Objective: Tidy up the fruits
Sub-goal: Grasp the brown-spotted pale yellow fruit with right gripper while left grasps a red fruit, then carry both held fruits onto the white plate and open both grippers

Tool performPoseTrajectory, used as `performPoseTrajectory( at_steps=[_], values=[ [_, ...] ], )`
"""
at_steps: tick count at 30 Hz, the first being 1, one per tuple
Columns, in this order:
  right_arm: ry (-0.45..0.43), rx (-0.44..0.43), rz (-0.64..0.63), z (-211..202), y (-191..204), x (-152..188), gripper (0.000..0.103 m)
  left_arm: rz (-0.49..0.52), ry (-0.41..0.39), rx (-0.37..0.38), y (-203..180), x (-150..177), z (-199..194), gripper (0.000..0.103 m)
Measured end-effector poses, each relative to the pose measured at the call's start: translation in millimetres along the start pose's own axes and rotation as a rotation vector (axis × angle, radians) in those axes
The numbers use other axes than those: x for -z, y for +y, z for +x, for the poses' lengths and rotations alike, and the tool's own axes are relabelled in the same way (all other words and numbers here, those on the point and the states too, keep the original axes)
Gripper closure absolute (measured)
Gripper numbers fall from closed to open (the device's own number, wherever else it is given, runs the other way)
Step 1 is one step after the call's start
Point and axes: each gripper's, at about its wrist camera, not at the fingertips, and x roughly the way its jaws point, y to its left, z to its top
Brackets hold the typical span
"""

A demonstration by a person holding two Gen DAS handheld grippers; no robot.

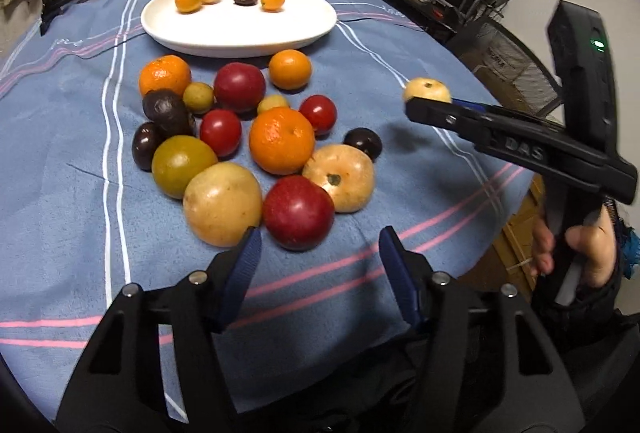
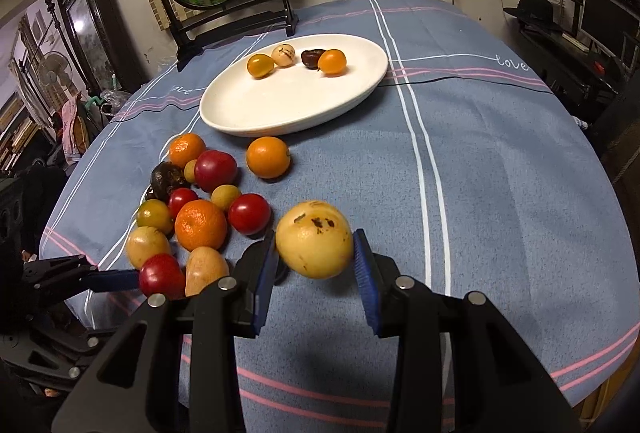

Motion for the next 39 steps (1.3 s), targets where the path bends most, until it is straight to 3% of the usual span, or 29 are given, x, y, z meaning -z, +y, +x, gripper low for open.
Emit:
performPoseTrajectory(
  at_steps=[5, 16, 22, 39],
  values=[
    [-0.003, -0.016, 0.001, -3, 0, 2, 0.065, 0.025, 0.007, -0.090, -6, -5, 13, 0.064],
    [0.008, -0.019, 0.004, 1, 1, 2, 0.064, 0.057, -0.030, -0.119, -9, -7, 20, 0.063],
    [0.006, -0.023, -0.012, 0, 8, 1, 0.064, 0.042, -0.045, -0.097, -6, -6, 16, 0.063],
    [-0.001, -0.023, -0.046, 2, 20, -8, 0.064, -0.013, -0.141, -0.113, 13, -21, -24, 0.063]
  ],
)
